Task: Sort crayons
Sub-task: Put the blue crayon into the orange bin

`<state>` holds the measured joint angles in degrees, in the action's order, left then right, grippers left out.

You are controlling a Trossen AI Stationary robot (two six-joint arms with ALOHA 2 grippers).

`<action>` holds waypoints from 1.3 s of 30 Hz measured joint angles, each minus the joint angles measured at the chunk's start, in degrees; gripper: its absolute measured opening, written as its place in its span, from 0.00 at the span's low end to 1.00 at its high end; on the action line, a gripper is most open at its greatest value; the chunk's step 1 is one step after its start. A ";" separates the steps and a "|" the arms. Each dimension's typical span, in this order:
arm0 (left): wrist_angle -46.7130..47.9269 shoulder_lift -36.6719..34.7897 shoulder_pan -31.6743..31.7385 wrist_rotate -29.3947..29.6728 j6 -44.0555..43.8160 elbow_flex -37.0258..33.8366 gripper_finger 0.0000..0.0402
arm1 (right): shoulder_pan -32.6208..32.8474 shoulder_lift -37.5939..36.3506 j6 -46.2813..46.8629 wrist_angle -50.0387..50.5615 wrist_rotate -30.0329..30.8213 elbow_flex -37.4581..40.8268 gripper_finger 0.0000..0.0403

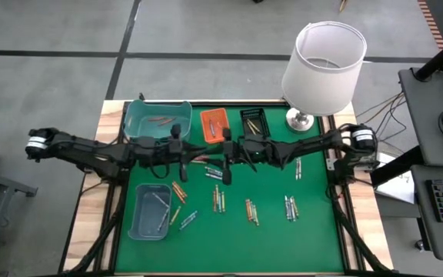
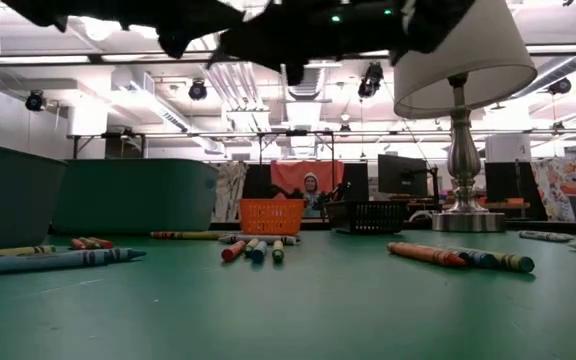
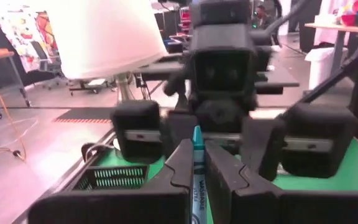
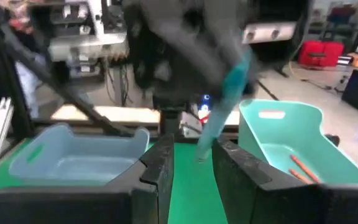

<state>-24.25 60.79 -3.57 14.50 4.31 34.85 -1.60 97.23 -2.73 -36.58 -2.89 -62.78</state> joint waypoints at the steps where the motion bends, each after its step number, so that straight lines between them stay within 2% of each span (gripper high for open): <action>1: -0.55 0.06 0.02 -0.59 -0.11 0.03 0.00 | -0.02 0.33 0.52 0.69 -0.16 -0.69 0.24; 7: -0.89 0.31 -0.31 -1.64 -2.89 0.38 0.00 | 0.08 2.34 2.11 6.32 -0.19 -6.80 0.24; 18: 1.60 0.66 -0.44 -1.79 -6.70 0.71 0.02 | 0.48 1.00 1.72 11.16 0.08 -7.83 0.23; 26: 4.19 0.29 -0.44 -1.57 -7.27 2.90 0.13 | 0.45 0.59 1.89 15.78 4.58 -8.07 0.05; 30: 9.69 0.25 -0.44 -1.18 -6.98 5.49 0.21 | 0.04 0.59 2.13 18.30 5.88 -8.84 0.05; 39: 32.21 0.20 -0.46 7.31 -8.44 14.63 0.31 | -4.68 0.71 3.36 39.05 20.97 -15.14 0.04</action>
<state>7.96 60.99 -4.03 21.81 -4.12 49.48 -6.29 97.94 0.63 2.47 18.07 -77.92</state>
